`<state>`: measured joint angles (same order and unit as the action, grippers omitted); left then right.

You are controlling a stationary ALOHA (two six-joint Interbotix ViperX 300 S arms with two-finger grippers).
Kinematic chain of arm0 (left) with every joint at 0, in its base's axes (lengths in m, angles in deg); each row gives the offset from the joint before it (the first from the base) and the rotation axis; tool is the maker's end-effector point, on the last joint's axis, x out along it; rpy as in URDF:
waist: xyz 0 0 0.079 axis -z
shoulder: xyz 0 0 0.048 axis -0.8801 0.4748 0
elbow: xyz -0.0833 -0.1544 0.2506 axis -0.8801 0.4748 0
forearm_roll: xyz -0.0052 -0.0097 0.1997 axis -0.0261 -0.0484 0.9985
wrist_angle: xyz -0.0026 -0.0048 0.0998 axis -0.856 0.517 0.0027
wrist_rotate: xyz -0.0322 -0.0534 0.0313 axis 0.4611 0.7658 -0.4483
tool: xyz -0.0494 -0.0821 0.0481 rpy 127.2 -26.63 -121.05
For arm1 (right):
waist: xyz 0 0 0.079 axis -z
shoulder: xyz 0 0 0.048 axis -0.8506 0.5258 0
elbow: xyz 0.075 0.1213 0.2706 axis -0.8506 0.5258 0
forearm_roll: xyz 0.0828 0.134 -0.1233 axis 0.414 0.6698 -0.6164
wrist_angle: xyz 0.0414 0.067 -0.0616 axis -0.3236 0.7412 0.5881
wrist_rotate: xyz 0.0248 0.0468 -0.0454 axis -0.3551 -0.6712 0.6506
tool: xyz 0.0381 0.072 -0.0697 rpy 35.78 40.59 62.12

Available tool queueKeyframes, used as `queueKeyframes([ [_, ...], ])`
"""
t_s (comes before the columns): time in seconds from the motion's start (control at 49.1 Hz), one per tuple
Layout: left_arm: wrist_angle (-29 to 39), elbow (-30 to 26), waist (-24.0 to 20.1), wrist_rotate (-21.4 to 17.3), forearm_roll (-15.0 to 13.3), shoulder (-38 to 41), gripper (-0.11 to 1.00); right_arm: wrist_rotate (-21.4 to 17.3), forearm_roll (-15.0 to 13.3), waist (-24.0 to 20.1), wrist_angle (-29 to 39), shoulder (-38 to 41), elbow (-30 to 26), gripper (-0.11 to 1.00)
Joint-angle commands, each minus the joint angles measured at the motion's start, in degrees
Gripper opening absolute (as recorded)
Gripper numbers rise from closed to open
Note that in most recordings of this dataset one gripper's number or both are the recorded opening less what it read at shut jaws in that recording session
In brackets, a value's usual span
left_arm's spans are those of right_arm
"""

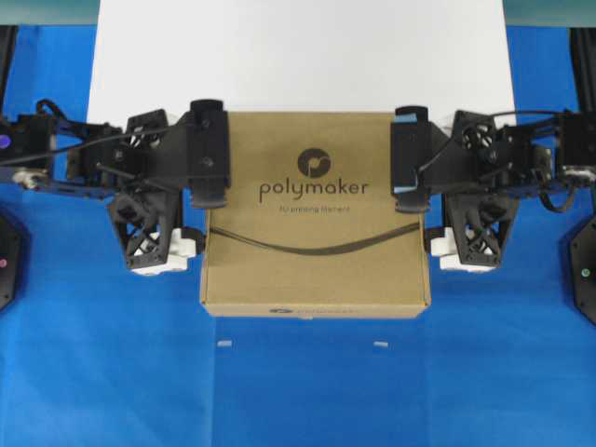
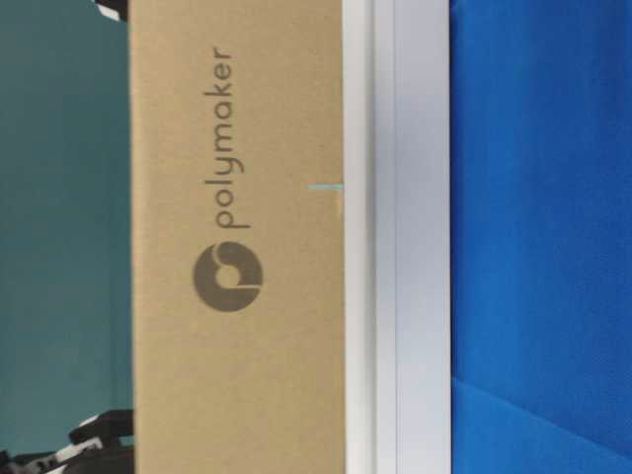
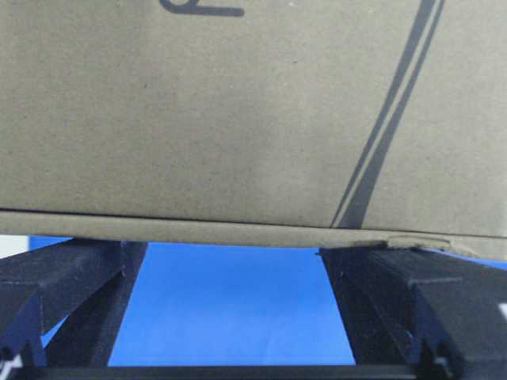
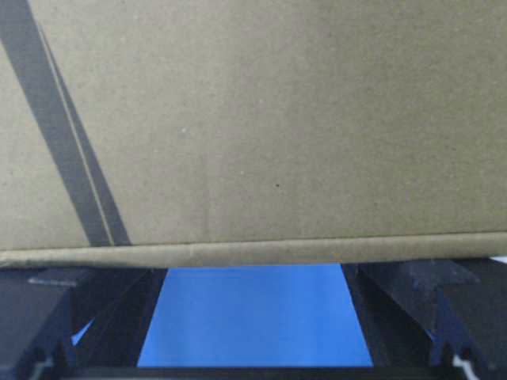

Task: Place the cardboard box on the stand after clamping it between your arms.
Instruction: 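Lift the clamped box and carry it back onto the white stand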

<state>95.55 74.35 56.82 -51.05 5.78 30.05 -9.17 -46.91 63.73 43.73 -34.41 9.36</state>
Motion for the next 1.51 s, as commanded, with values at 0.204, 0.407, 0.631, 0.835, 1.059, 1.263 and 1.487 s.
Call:
queueKeyframes([
  [0.204,-3.08,-9.14,-5.54,-1.85,-0.18,1.58,0.85,3.78,2.9,4.13,-8.88,1.76,-6.86,0.98],
  [0.407,-3.25,-10.55,-7.91,-5.45,-0.26,3.43,0.85,8.61,6.42,7.38,-9.4,3.43,-7.56,0.98],
  [0.631,-3.25,-11.51,-10.99,-5.71,-0.18,6.06,0.85,15.29,10.55,11.6,-9.14,6.68,-10.11,0.98],
  [0.835,-3.6,-12.57,-13.1,-6.24,-0.18,7.47,0.85,22.5,16.08,15.12,-8.53,8.53,-12.48,0.98],
  [1.059,-3.52,-13.01,-16.88,-9.49,-0.18,8.88,0.85,28.13,20.74,18.63,-8.17,9.67,-14.5,0.98],
  [1.263,-3.25,-16.79,-18.98,-11.87,-0.18,10.63,0.85,31.9,21.97,21.27,-4.83,11.78,-16.17,0.98],
  [1.487,-2.99,-20.3,-20.3,-13.27,-0.26,13.62,0.85,36.39,25.14,24.61,-4.57,14.24,-18.72,0.98],
])
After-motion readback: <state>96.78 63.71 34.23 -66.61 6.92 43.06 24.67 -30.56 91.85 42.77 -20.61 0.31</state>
